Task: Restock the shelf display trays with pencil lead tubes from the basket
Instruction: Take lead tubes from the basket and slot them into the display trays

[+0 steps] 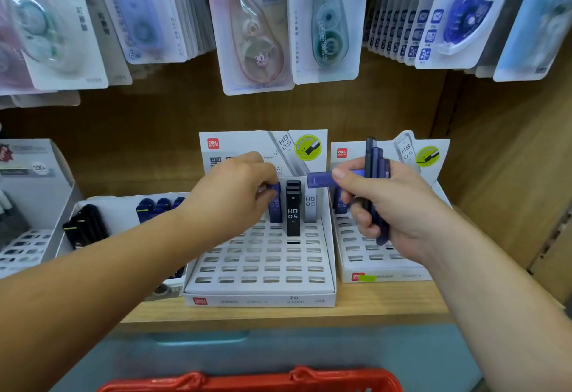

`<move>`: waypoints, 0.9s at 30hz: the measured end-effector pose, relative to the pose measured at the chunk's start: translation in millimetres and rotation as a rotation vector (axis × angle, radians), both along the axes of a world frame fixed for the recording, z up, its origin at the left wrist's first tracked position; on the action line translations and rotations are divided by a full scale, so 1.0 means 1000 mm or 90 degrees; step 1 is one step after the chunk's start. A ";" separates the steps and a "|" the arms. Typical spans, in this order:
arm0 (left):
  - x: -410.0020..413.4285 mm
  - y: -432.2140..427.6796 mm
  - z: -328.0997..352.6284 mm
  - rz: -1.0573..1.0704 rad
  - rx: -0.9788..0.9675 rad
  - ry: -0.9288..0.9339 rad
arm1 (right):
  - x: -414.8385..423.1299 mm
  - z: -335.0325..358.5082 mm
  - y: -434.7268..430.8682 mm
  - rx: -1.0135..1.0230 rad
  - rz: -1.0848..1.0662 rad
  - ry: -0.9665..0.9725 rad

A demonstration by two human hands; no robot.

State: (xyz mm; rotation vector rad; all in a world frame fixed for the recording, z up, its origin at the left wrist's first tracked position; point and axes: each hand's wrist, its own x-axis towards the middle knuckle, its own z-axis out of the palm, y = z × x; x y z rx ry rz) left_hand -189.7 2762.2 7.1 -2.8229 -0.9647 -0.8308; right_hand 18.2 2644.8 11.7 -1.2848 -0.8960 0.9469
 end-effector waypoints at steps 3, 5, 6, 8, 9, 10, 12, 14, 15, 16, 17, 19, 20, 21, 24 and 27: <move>0.002 -0.009 0.006 0.063 0.029 0.051 | 0.013 0.005 -0.007 -0.001 0.001 -0.060; 0.009 -0.019 0.014 0.042 0.003 -0.013 | 0.024 0.011 -0.014 -0.019 0.006 -0.149; 0.016 -0.027 0.018 0.006 -0.054 -0.062 | 0.029 0.014 -0.018 -0.024 0.009 -0.186; 0.034 -0.040 0.025 -0.060 -0.165 -0.102 | 0.037 0.021 -0.026 -0.015 0.018 -0.203; 0.044 -0.044 0.026 -0.082 -0.185 -0.095 | 0.040 0.023 -0.029 -0.005 0.019 -0.199; 0.054 -0.047 0.026 -0.100 -0.187 -0.088 | 0.043 0.024 -0.031 0.007 0.014 -0.197; 0.069 -0.048 0.024 -0.118 -0.192 -0.087 | 0.046 0.022 -0.032 0.035 -0.013 -0.199; 0.077 -0.045 0.021 -0.124 -0.240 -0.118 | 0.048 0.015 -0.029 0.060 -0.055 -0.191; 0.078 -0.043 0.019 -0.123 -0.265 -0.129 | 0.048 0.011 -0.026 0.068 -0.074 -0.186; 0.080 -0.041 0.017 -0.121 -0.282 -0.132 | 0.047 0.007 -0.024 0.073 -0.086 -0.178; 0.081 -0.038 0.016 -0.114 -0.285 -0.123 | 0.047 0.004 -0.022 0.075 -0.095 -0.170; 0.081 -0.035 0.016 -0.102 -0.287 -0.095 | 0.047 -0.002 -0.017 0.075 -0.104 -0.176; 0.081 -0.034 0.017 -0.100 -0.294 -0.090 | 0.047 -0.003 -0.015 0.071 -0.108 -0.186; 0.081 -0.034 0.018 -0.102 -0.305 -0.097 | 0.047 -0.004 -0.013 0.065 -0.111 -0.192; 0.086 -0.037 0.023 -0.119 -0.319 -0.143 | 0.045 -0.003 -0.010 0.059 -0.093 -0.185; 0.090 -0.035 0.028 -0.148 -0.315 -0.125 | 0.043 -0.001 -0.010 0.064 -0.098 -0.159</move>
